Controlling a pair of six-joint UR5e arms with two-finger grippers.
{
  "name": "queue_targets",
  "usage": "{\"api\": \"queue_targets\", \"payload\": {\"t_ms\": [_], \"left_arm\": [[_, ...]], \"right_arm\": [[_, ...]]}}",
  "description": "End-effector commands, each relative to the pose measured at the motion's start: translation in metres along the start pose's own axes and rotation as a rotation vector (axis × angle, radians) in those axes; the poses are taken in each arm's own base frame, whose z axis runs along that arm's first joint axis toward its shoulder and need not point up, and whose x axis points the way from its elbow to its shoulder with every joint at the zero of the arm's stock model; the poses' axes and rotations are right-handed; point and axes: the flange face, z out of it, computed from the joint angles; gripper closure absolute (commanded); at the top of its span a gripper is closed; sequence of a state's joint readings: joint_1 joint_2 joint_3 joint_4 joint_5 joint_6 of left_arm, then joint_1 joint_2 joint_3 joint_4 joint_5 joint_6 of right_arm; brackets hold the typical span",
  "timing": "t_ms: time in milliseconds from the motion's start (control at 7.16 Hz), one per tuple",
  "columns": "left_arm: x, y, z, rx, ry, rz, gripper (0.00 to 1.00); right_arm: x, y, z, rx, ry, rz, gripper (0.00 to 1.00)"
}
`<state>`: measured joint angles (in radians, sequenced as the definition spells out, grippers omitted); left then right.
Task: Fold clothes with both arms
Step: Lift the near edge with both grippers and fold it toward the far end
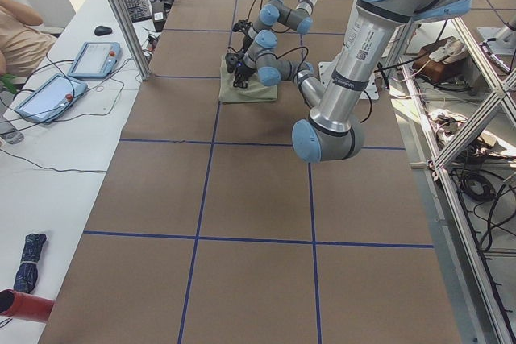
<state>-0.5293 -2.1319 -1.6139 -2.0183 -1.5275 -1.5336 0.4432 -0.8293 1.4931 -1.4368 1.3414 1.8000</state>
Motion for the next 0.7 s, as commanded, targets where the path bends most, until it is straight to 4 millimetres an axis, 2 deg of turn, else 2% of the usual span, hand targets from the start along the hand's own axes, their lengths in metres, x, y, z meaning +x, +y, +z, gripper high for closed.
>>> {"api": "queue_targets", "payload": {"t_ms": [0,140,279,419,559], "left_arm": [[0.003,-0.002,0.001,0.002,0.019,0.081,0.01],[0.005,-0.013,-0.007,0.01,0.044,0.132,0.0],[0.002,-0.027,-0.014,-0.036,0.057,0.174,0.0],[-0.001,-0.037,-0.023,-0.079,0.073,0.199,0.0],[-0.002,-0.038,-0.023,-0.078,0.071,0.199,0.0]], "right_arm": [[-0.003,-0.002,0.002,0.003,0.0,-0.1,0.0],[-0.009,-0.02,-0.005,-0.01,-0.006,-0.111,0.0],[-0.025,-0.021,-0.022,-0.071,-0.03,-0.147,0.0],[-0.028,-0.021,-0.025,-0.079,-0.036,-0.152,0.0],[-0.024,-0.016,-0.029,-0.088,-0.043,-0.179,0.0]]}}
